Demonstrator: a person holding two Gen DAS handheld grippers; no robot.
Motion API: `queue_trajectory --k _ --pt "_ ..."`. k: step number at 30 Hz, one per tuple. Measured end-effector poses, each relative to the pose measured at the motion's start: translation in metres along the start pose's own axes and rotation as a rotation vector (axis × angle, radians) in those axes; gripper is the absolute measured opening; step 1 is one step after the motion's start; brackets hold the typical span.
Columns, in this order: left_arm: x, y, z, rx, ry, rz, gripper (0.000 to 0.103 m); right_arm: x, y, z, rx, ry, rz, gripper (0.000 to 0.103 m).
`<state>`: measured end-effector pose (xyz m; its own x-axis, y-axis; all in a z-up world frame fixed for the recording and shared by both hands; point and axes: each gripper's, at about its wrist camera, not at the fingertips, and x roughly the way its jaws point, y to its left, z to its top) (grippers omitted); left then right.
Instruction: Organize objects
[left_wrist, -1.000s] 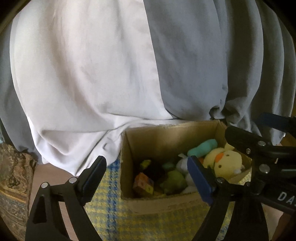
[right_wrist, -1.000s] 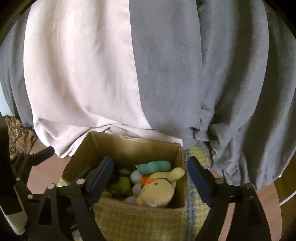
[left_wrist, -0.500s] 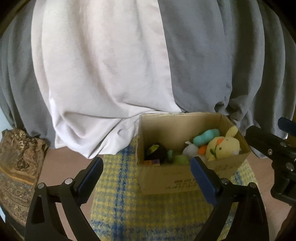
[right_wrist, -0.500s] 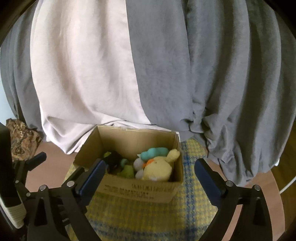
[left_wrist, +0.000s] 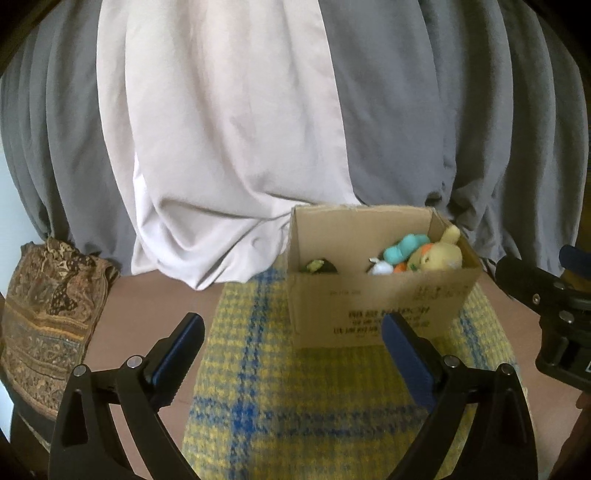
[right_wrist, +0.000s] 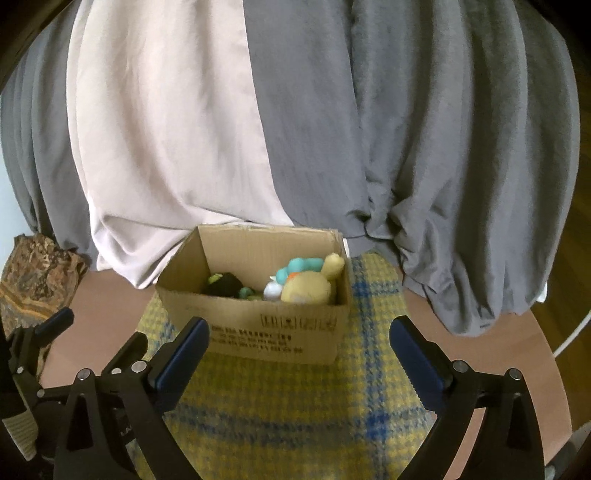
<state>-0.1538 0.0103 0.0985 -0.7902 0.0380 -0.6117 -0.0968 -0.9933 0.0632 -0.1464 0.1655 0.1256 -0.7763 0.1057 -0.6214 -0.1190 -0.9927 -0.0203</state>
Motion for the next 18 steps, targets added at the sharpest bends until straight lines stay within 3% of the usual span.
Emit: queue_trajectory --k 18 --pt "-0.027 -0.001 -0.058 0.005 0.032 0.003 0.099 -0.022 -0.011 -0.064 0.056 0.076 -0.015 0.099"
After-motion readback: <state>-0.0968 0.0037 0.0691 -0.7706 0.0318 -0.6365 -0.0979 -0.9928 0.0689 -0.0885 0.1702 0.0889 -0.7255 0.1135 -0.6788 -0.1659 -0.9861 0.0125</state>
